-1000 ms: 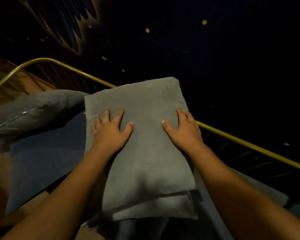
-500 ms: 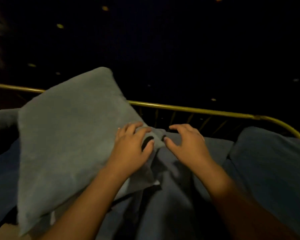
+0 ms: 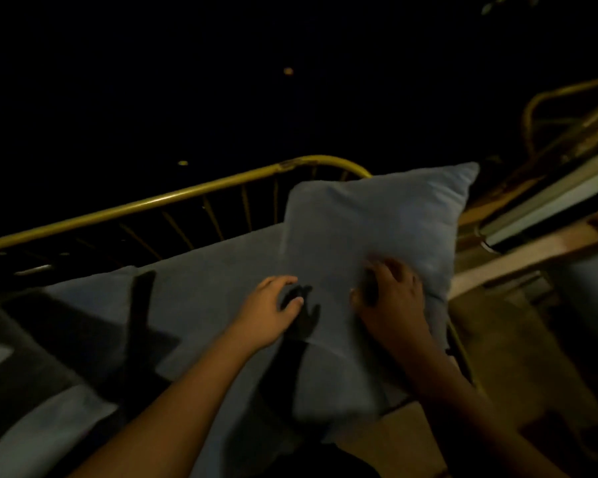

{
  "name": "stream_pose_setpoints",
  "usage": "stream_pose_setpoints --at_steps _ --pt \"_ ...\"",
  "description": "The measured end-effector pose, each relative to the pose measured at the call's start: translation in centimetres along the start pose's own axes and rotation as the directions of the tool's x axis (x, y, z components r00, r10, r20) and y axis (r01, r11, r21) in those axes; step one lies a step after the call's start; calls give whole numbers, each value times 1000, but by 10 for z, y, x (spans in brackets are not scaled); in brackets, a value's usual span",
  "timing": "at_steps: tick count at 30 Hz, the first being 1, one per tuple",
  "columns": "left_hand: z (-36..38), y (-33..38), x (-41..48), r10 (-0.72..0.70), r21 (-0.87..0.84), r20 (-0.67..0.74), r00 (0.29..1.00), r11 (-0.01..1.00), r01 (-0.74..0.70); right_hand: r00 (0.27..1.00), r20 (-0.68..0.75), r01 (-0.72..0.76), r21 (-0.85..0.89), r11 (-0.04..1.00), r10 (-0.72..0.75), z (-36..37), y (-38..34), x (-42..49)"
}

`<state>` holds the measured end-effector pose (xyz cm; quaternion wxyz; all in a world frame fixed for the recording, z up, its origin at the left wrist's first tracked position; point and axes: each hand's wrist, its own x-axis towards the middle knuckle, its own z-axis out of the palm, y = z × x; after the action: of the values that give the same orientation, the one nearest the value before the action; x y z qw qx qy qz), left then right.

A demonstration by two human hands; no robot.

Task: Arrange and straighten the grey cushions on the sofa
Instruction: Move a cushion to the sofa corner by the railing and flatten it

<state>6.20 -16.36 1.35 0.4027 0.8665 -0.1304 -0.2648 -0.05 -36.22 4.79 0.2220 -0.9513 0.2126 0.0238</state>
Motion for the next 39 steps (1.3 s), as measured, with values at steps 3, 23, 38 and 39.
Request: stream_pose_setpoints --at_steps 3,23,38,39 --pt "41 4 54 -75 -143 52 996 986 81 987 -66 -149 6 989 149 -7 37 18" --pt "84 -103 244 -544 -566 120 830 650 508 818 -208 -424 411 807 536 65 81 110" --pt "69 -79 108 -544 -751 36 839 539 382 903 -120 -328 424 844 412 29 68 65" --pt "68 -81 90 -557 -763 34 830 522 382 908 -80 -343 420 840 411 28 70 63"
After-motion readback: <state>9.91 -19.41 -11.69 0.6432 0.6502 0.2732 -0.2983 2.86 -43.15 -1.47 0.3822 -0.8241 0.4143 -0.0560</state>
